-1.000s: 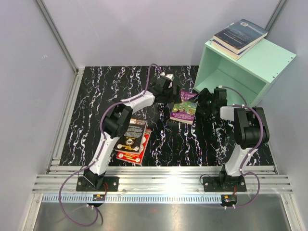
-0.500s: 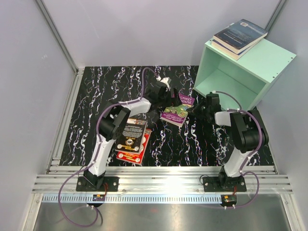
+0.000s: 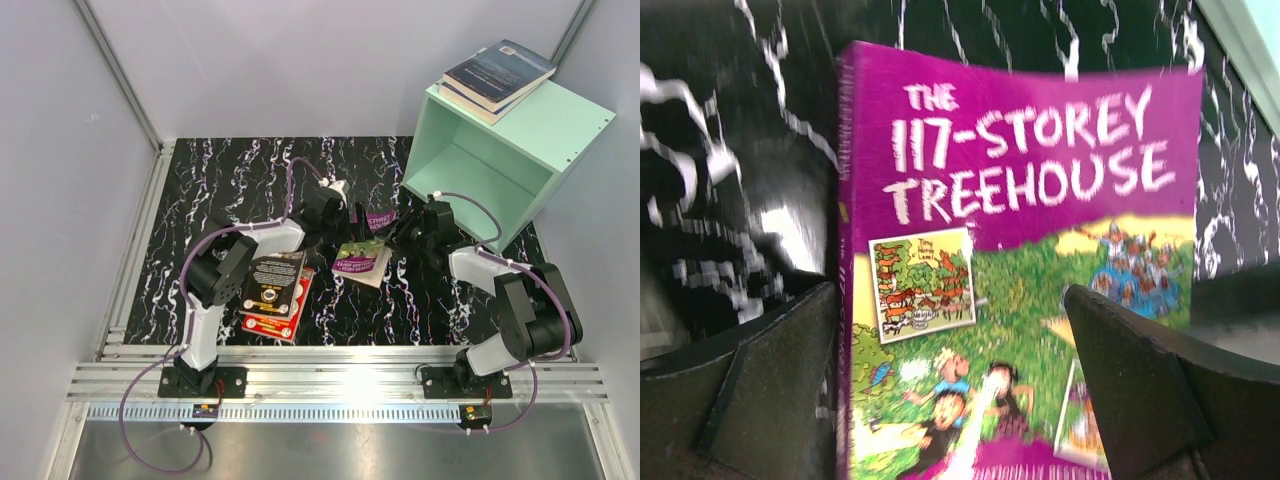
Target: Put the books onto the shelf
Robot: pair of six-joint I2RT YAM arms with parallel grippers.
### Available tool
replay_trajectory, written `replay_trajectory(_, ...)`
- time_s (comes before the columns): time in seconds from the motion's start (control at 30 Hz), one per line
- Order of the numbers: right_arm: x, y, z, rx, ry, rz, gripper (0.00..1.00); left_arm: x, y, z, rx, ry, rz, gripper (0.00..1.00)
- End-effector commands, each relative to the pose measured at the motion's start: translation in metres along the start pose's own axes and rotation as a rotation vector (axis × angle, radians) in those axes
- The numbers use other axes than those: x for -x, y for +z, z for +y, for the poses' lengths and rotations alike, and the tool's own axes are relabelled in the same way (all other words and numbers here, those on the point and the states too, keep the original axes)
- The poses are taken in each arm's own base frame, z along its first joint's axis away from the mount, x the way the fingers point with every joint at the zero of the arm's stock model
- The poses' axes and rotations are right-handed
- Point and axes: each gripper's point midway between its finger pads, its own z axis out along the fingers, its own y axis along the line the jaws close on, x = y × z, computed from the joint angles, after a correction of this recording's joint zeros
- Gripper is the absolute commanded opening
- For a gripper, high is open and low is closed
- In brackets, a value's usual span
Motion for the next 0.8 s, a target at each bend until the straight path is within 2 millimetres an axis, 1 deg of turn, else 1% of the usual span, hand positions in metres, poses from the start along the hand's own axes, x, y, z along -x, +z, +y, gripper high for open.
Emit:
replay_trajectory(0.0,-0.008,0.002,0.026,0.109,-0.01,0.007,0.55,-0.038,-0.024,-0.063,-0.195,-0.019,0.114,0.97)
replay_trajectory(0.03,-0.01,0.005,0.023,0.105,-0.007,0.012,0.56,-0.038,-0.026,-0.064,-0.195,-0.016,0.113,0.97)
replay_trajectory(0.1,-0.017,0.007,0.02,0.101,-0.003,0.023,0.53,-0.039,-0.03,-0.062,-0.175,-0.015,0.115,0.97)
replay_trajectory(0.17,-0.023,0.009,0.017,0.091,-0.001,0.032,0.49,-0.041,-0.034,-0.061,-0.171,-0.01,0.114,0.97)
replay_trajectory(0.23,-0.028,0.011,0.014,0.084,0.001,0.037,0.47,-0.043,-0.036,-0.059,-0.167,-0.008,0.119,0.97)
replay_trajectory(0.27,-0.031,0.011,0.01,0.077,0.004,0.041,0.44,-0.042,-0.038,-0.06,-0.172,-0.006,0.113,0.97)
replay_trajectory(0.3,-0.035,0.011,0.008,0.075,0.007,0.049,0.35,-0.042,-0.038,-0.06,-0.171,-0.008,0.112,0.97)
replay_trajectory(0.37,-0.04,0.011,0.003,0.068,0.021,0.055,0.21,-0.042,-0.039,-0.059,-0.167,-0.011,0.115,0.97)
replay_trajectory(0.4,-0.04,0.01,0.003,0.07,0.022,0.053,0.09,-0.043,-0.04,-0.058,-0.164,-0.009,0.118,0.97)
replay_trajectory(0.47,-0.041,0.004,0.001,0.062,0.016,0.048,0.02,-0.04,-0.044,-0.057,-0.152,0.0,0.109,0.97)
replay_trajectory(0.5,-0.039,0.001,0.002,0.058,0.01,0.042,0.0,-0.042,-0.046,-0.052,-0.13,0.009,0.118,0.97)
replay_trajectory(0.53,-0.036,-0.007,0.004,0.047,-0.006,0.029,0.0,-0.04,-0.048,-0.05,-0.119,0.018,0.113,0.97)
replay_trajectory(0.57,-0.032,-0.012,0.008,0.043,-0.016,0.015,0.0,-0.032,-0.053,-0.05,-0.109,0.027,0.088,0.97)
replay_trajectory(0.6,-0.025,-0.016,0.008,0.02,-0.026,-0.018,0.0,-0.037,-0.058,-0.041,-0.066,0.036,0.11,0.97)
replay_trajectory(0.63,-0.018,-0.03,0.014,0.003,-0.044,-0.04,0.0,-0.03,-0.067,-0.04,-0.05,0.045,0.093,0.96)
replay_trajectory(0.67,-0.012,-0.038,0.016,-0.015,-0.051,-0.066,0.0,-0.024,-0.072,-0.032,-0.001,0.05,0.062,0.95)
replay_trajectory(0.7,0.001,-0.046,0.015,-0.057,-0.059,-0.129,0.0,-0.03,-0.079,-0.019,0.044,0.049,0.063,0.94)
replay_trajectory(0.73,0.01,-0.065,0.02,-0.087,-0.071,-0.159,0.0,-0.019,-0.094,-0.022,0.041,0.051,0.015,0.94)
replay_trajectory(0.77,0.015,-0.074,0.022,-0.107,-0.077,-0.182,0.0,-0.015,-0.1,-0.017,0.061,0.048,-0.014,0.94)
